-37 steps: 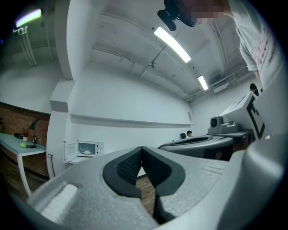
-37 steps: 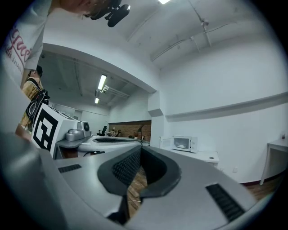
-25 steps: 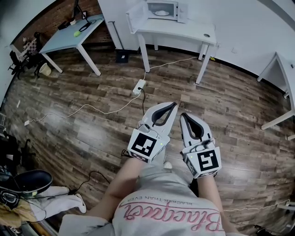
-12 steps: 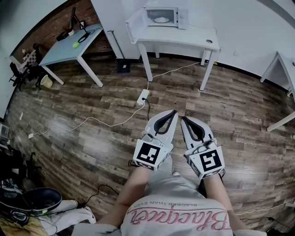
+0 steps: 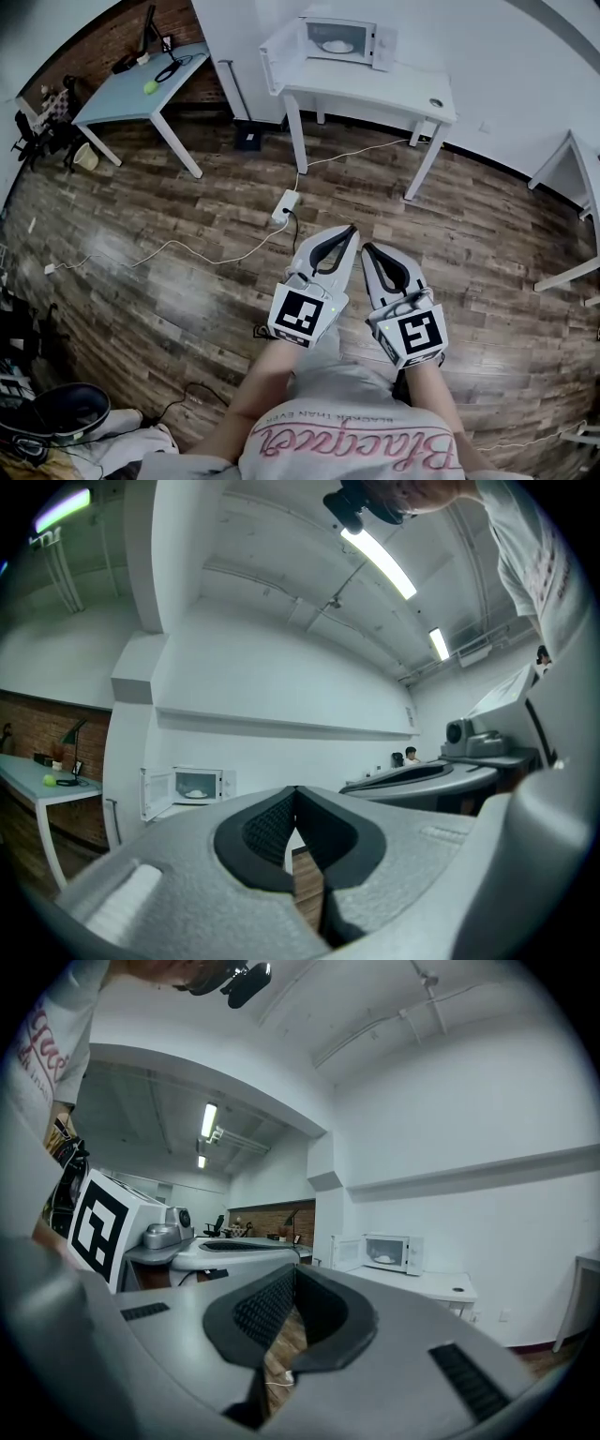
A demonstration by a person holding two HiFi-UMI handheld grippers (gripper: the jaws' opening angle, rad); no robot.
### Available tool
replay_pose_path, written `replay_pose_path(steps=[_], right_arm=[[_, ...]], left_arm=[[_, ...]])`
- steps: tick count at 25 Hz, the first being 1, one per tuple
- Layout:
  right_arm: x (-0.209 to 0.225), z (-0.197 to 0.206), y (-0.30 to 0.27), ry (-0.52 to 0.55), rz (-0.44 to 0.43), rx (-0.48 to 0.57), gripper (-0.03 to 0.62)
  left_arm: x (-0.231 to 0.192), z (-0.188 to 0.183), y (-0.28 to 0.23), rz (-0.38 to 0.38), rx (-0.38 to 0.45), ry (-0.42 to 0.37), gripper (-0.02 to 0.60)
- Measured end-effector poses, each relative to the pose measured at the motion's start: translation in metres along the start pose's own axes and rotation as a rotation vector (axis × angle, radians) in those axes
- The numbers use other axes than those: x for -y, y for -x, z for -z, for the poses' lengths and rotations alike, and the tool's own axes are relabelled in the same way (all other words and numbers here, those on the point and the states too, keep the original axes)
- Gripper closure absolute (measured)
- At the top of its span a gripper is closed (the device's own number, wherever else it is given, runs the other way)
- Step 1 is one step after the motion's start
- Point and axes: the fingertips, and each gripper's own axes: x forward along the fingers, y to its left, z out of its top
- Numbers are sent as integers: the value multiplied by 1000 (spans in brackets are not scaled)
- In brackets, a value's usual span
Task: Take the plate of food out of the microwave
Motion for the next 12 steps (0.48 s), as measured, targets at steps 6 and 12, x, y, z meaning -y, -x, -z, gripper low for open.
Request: replay_pose_path(steps=[6, 12], right_arm=[[21, -2, -52, 9, 10, -24, 582], [34, -10, -95, 17, -9, 21, 582]], left_arm=[[-43, 2, -29, -4, 2, -46, 577], [-80, 0, -54, -2, 14, -51, 575]])
